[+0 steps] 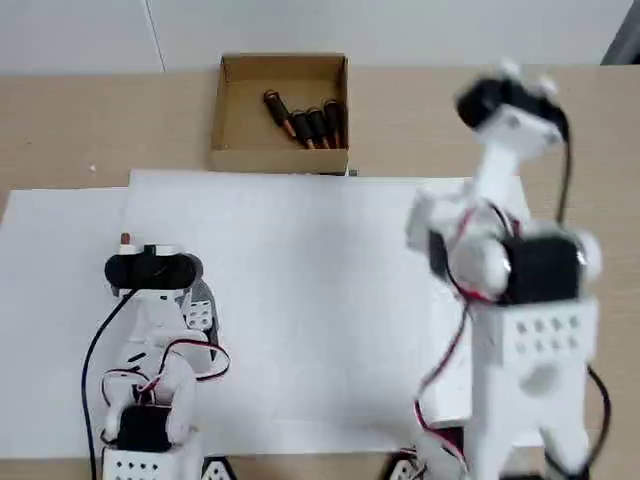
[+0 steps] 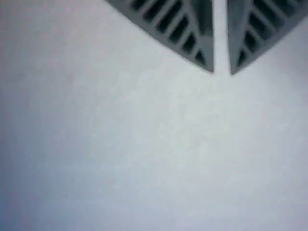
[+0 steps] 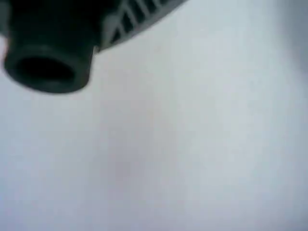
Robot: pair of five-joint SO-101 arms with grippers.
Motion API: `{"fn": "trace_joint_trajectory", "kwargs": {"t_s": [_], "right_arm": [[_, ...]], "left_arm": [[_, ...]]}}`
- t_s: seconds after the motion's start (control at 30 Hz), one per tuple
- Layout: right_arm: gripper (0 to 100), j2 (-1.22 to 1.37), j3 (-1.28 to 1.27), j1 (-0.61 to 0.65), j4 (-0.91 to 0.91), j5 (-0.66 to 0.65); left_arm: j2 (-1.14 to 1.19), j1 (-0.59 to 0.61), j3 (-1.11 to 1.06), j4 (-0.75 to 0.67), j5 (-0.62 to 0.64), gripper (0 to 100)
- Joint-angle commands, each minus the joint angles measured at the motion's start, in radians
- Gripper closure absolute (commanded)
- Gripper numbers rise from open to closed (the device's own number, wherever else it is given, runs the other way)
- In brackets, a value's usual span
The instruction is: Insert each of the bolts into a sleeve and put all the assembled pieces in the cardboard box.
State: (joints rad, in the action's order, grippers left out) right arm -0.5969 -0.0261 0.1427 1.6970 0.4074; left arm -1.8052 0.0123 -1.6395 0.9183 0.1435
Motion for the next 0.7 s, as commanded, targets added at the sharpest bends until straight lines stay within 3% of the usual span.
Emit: {"fn": "trace_joint_trajectory", "kwargs": {"t_s": [0.0, 0.17, 0.3, 0.67], "right_arm": [[99.6, -0.189, -0.209, -0.065, -0.021, -0.002], [99.6, -0.42, -0.493, -0.101, -0.117, -0.006], [99.6, -0.564, -0.675, -0.096, -0.208, -0.006], [99.6, -0.664, -0.821, -0.102, -0.295, 0.0]], "left_arm": [[-0.005, 0.006, 0.134, 0.075, -0.005, 99], [-0.003, 0.006, 0.306, 0.241, -0.005, 99], [0.086, 0.006, 0.424, 0.288, -0.005, 99], [0.766, 0.008, 0.954, 0.288, -0.005, 99]]}}
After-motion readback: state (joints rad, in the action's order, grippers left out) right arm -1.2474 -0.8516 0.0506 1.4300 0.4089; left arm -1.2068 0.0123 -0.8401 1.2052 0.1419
